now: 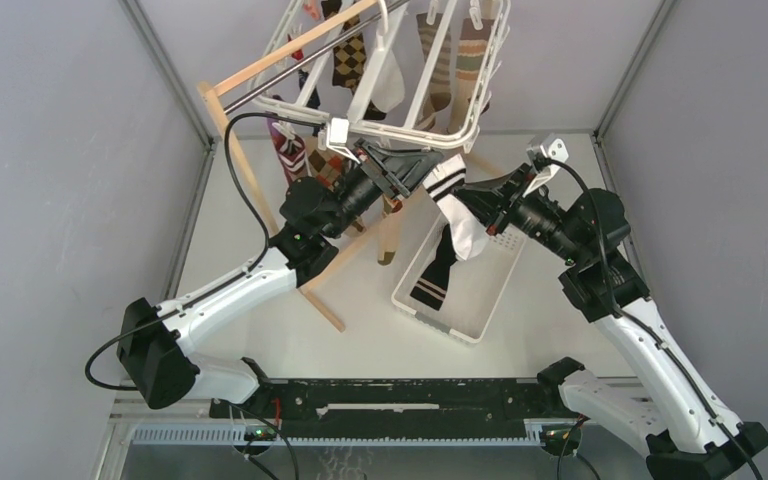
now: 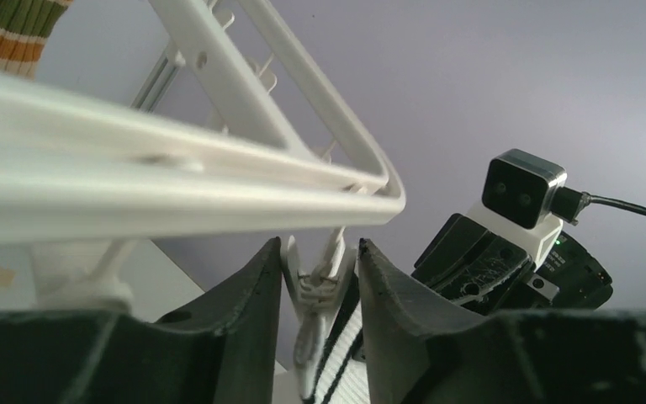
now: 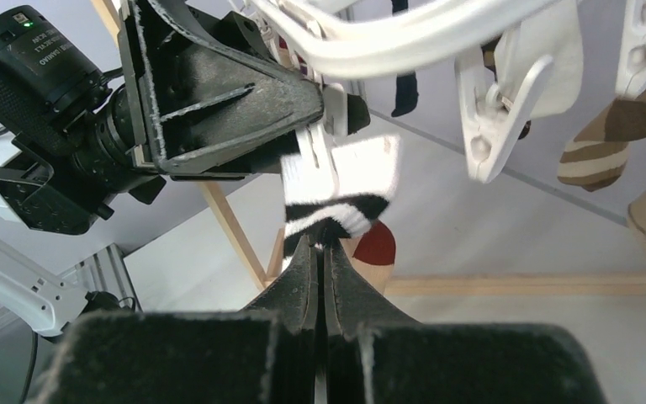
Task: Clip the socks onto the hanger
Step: Clamp the sock onto the hanger.
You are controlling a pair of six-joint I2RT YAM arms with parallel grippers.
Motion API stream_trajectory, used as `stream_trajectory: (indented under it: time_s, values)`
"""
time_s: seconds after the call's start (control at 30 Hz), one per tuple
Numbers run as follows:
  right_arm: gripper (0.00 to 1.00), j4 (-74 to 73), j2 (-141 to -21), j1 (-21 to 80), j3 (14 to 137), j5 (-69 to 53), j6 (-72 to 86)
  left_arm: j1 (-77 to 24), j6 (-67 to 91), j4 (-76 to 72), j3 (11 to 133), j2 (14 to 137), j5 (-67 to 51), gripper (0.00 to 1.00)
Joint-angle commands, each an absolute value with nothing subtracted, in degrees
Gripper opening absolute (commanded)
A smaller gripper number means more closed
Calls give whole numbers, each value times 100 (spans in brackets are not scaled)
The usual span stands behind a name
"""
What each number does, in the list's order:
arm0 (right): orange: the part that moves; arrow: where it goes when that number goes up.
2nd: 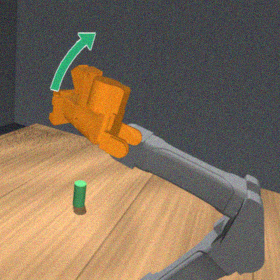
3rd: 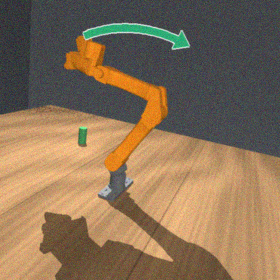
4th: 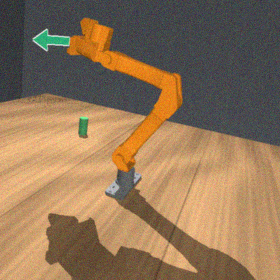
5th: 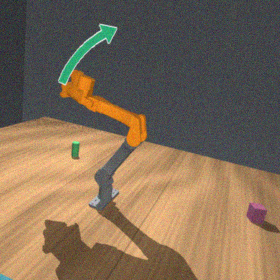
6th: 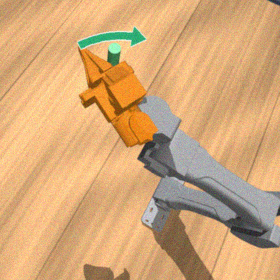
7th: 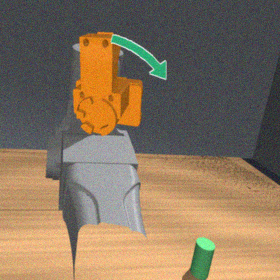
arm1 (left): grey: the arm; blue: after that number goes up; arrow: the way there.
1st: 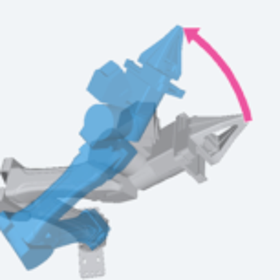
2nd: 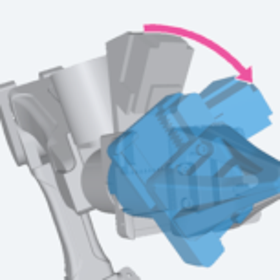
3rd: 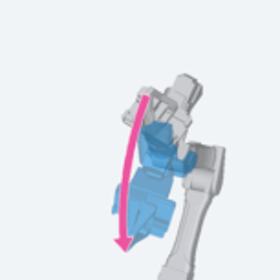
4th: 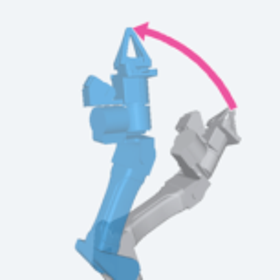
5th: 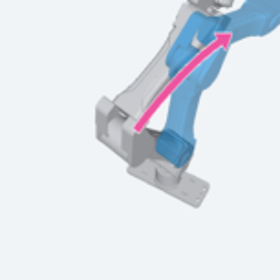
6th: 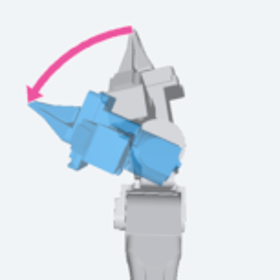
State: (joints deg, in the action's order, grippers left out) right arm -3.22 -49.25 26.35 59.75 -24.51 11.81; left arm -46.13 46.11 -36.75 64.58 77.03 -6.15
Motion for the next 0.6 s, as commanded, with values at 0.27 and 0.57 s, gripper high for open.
stream_trajectory:
  time_s: [0.27, 0.57]
  values:
    - [52, -347, -4816, 2592, 6270, -1895, 1048, -4606, 4069, -3395, 6032, 7454, -146, 83]
    - [65, -691, -4593, 2545, 5820, -654, 989, -4577, 3369, -3017, 5410, 6752, 952, 98]
